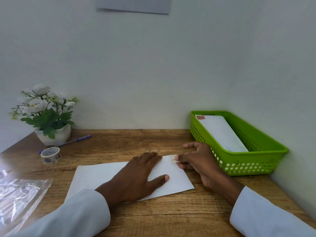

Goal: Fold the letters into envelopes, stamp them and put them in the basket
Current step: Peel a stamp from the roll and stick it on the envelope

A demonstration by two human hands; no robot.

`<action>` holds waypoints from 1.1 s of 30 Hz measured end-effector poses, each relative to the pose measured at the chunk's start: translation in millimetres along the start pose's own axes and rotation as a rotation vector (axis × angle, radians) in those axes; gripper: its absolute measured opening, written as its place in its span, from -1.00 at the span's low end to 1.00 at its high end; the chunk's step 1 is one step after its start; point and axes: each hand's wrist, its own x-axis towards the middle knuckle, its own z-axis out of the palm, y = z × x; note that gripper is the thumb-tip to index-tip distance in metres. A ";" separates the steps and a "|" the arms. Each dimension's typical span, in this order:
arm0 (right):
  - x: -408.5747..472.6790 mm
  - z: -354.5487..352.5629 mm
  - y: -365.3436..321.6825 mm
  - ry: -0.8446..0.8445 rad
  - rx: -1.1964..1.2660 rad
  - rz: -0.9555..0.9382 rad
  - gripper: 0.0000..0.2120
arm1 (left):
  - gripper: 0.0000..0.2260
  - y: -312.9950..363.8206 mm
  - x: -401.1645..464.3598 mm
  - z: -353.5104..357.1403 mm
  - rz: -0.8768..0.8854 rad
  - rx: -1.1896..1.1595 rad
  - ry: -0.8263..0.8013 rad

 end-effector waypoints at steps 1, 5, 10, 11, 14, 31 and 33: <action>0.9 0.3 -0.1 -0.003 0.008 0.017 -0.53 | -0.39 0.2 -0.5 0.4 0.003 0.006 0.000; 4.3 1.4 -0.6 -0.011 0.020 0.046 -0.50 | -0.40 0.0 -0.4 2.0 0.010 0.019 0.017; 9.9 5.7 2.2 0.011 -0.022 0.031 -0.45 | -0.42 -1.6 0.8 4.0 0.018 0.038 0.001; 10.6 6.8 2.8 0.014 -0.037 0.022 -0.45 | -0.43 -1.4 0.9 3.9 0.018 0.041 -0.001; 12.9 9.0 4.1 0.024 -0.087 -0.006 -0.44 | -0.44 -0.5 0.7 3.2 0.019 0.049 -0.006; 18.8 14.4 6.4 0.035 -0.135 -0.004 -0.42 | -0.46 1.2 -0.7 1.8 0.026 0.081 -0.041; 17.9 15.6 5.9 0.040 -0.189 -0.026 -0.41 | -0.47 2.1 -0.6 1.1 0.027 0.088 -0.046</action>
